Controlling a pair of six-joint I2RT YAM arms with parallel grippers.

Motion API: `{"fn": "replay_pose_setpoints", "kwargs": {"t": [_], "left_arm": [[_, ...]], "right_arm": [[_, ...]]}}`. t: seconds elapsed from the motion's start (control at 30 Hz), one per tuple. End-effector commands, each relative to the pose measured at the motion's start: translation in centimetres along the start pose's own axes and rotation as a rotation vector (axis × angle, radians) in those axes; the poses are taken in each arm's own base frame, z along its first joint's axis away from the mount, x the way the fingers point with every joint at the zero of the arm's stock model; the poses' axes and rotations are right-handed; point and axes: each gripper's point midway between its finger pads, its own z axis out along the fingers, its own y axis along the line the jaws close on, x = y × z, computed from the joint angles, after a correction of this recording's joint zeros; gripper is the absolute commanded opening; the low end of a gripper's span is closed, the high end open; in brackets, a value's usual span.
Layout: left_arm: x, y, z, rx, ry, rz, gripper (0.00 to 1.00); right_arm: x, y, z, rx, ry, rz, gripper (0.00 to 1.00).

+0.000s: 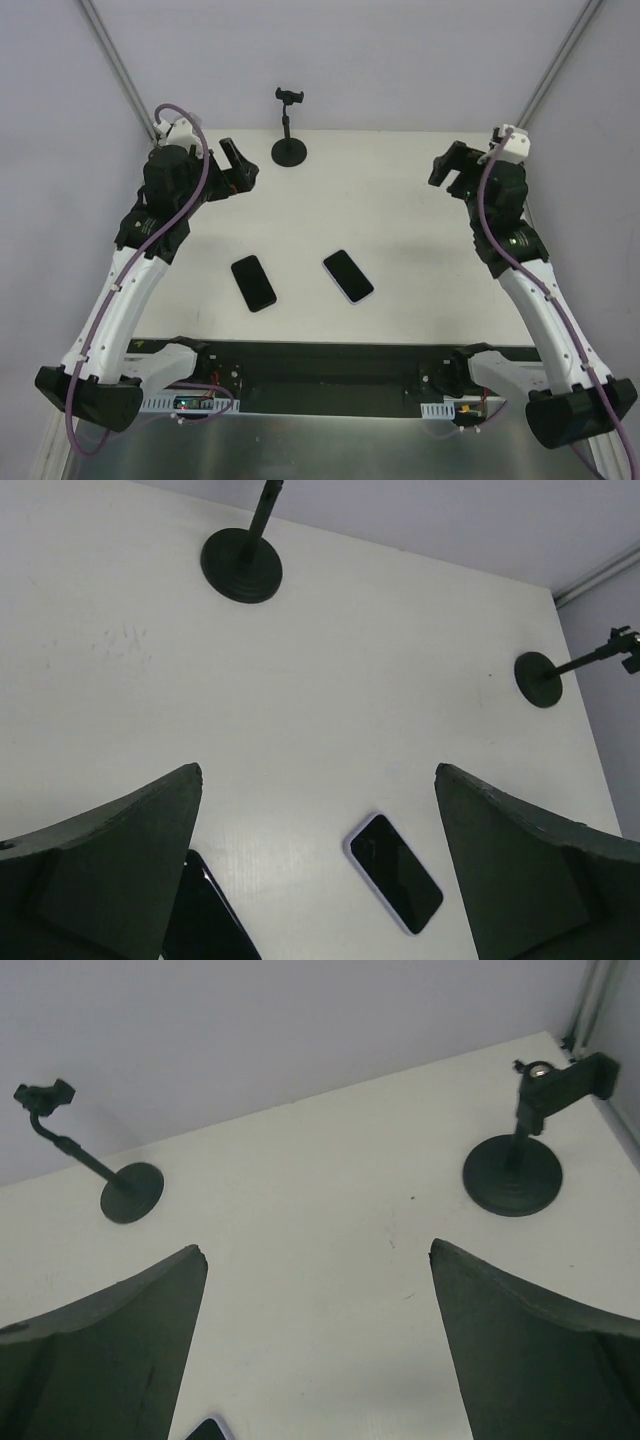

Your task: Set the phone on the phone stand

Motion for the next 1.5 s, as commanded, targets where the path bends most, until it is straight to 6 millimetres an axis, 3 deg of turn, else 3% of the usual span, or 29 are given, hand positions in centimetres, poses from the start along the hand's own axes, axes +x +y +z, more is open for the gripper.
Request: {"fn": "replay_pose_setpoints", "kwargs": {"t": [0.0, 0.07, 0.1, 0.13, 0.2, 0.23, 0.27, 0.3, 0.33, 0.37, 0.4, 0.43, 0.47, 0.5, 0.53, 0.6, 0.63, 0.67, 0.7, 0.73, 0.77, 0.83, 1.0, 1.13, 1.2, 1.3, 1.33, 1.4, 1.47], "left_arm": [[-1.9, 1.7, 2.6, -0.092, -0.066, -0.012, 0.99], [-1.9, 1.9, 5.2, -0.087, -0.063, 0.03, 0.99], [-1.9, 2.0, 6.2, -0.088, -0.062, 0.046, 0.99], [-3.1, 2.0, 7.2, -0.09, -0.098, 0.058, 0.99], [-2.5, 3.7, 10.7, -0.164, -0.076, 0.066, 0.99], [-3.9, 3.2, 11.6, -0.16, -0.097, 0.087, 0.99], [-2.6, 4.3, 14.3, -0.189, -0.05, 0.102, 0.99], [-2.5, 4.5, 15.8, -0.189, -0.034, 0.105, 0.99], [-4.3, 3.6, 16.9, -0.152, -0.054, 0.12, 0.99], [-2.6, 4.6, 19.8, -0.146, 0.005, 0.126, 0.99], [-2.6, 4.1, 21.1, -0.102, 0.021, 0.147, 0.99], [-5.0, 2.7, 21.9, -0.053, -0.019, 0.229, 0.99], [-3.4, 3.3, 24.6, -0.041, 0.023, 0.267, 0.99], [-3.6, 3.0, 25.6, -0.015, 0.024, 0.303, 0.99], [-5.8, 2.2, 26.3, 0.001, -0.028, 0.352, 0.99], [-4.1, 2.8, 29.6, 0.031, 0.006, 0.394, 0.99], [-5.9, 1.3, 30.1, 0.092, -0.038, 0.445, 0.98], [-4.1, 1.9, 32.1, 0.11, -0.005, 0.464, 0.95], [-4.1, 1.8, 32.9, 0.121, -0.013, 0.482, 0.94], [-5.5, 1.4, 33.3, 0.122, -0.056, 0.506, 0.93], [-4.4, 2.2, 34.7, 0.11, -0.043, 0.506, 0.81], [-5.1, 2.1, 35.5, 0.111, -0.089, 0.492, 0.75], [-3.4, 2.2, 37.6, 0.149, -0.113, 0.442, 0.68], [-1.7, 2.2, 38.9, 0.177, -0.105, 0.441, 0.49], [-1.3, 2.3, 39.2, 0.168, -0.105, 0.44, 0.47], [-0.6, 2.6, 39.3, 0.165, -0.09, 0.444, 0.19], [-0.9, 2.5, 39.0, 0.159, -0.093, 0.449, 0.01], [-0.1, 2.5, 38.6, 0.166, -0.069, 0.464, 0.0], [-1.0, 0.8, 36.8, 0.228, -0.07, 0.475, 0.0]], "right_arm": [[0.5, 5.1, 2.8, -0.156, 0.071, 0.002, 0.96], [1.3, 7.0, 3.7, -0.241, 0.093, -0.001, 0.96], [3.0, 8.2, 4.5, -0.297, 0.141, -0.008, 0.96], [3.3, 8.9, 5.1, -0.323, 0.151, -0.011, 0.96], [4.8, 10.6, 6.5, -0.38, 0.214, -0.046, 0.96], [5.8, 11.0, 6.8, -0.393, 0.254, -0.061, 0.96], [6.4, 11.3, 7.2, -0.406, 0.273, -0.092, 0.96], [7.0, 11.4, 8.1, -0.407, 0.29, -0.122, 0.96], [7.5, 11.3, 8.4, -0.402, 0.309, -0.139, 0.96], [7.8, 11.1, 8.8, -0.394, 0.313, -0.157, 0.96], [8.3, 10.7, 9.4, -0.378, 0.321, -0.181, 0.96], [8.5, 10.7, 9.5, -0.376, 0.323, -0.191, 0.96], [8.7, 10.6, 9.7, -0.375, 0.327, -0.195, 0.96], [9.0, 10.7, 9.9, -0.384, 0.33, -0.198, 0.96], [9.1, 10.8, 10.0, -0.397, 0.329, -0.209, 0.96], [9.4, 10.7, 10.3, -0.401, 0.335, -0.214, 0.96], [9.5, 10.6, 10.4, -0.398, 0.336, -0.212, 0.96], [9.8, 10.4, 10.6, -0.398, 0.344, -0.213, 0.96], [9.8, 10.4, 10.6, -0.407, 0.346, -0.211, 0.96], [9.7, 10.5, 10.6, -0.412, 0.34, -0.209, 0.96], [10.0, 10.1, 10.8, -0.406, 0.344, -0.204, 0.96], [9.9, 10.0, 11.0, -0.417, 0.332, -0.196, 0.96], [10.5, 9.4, 11.5, -0.421, 0.344, -0.183, 0.96], [10.8, 8.9, 11.9, -0.418, 0.35, -0.172, 0.96], [11.0, 9.0, 12.0, -0.425, 0.357, -0.169, 0.96], [11.2, 9.0, 12.2, -0.428, 0.359, -0.17, 0.96], [11.3, 9.0, 12.2, -0.431, 0.362, -0.173, 0.96], [11.5, 9.0, 12.3, -0.435, 0.367, -0.177, 0.96], [11.7, 9.1, 12.4, -0.446, 0.372, -0.184, 0.96]]}}
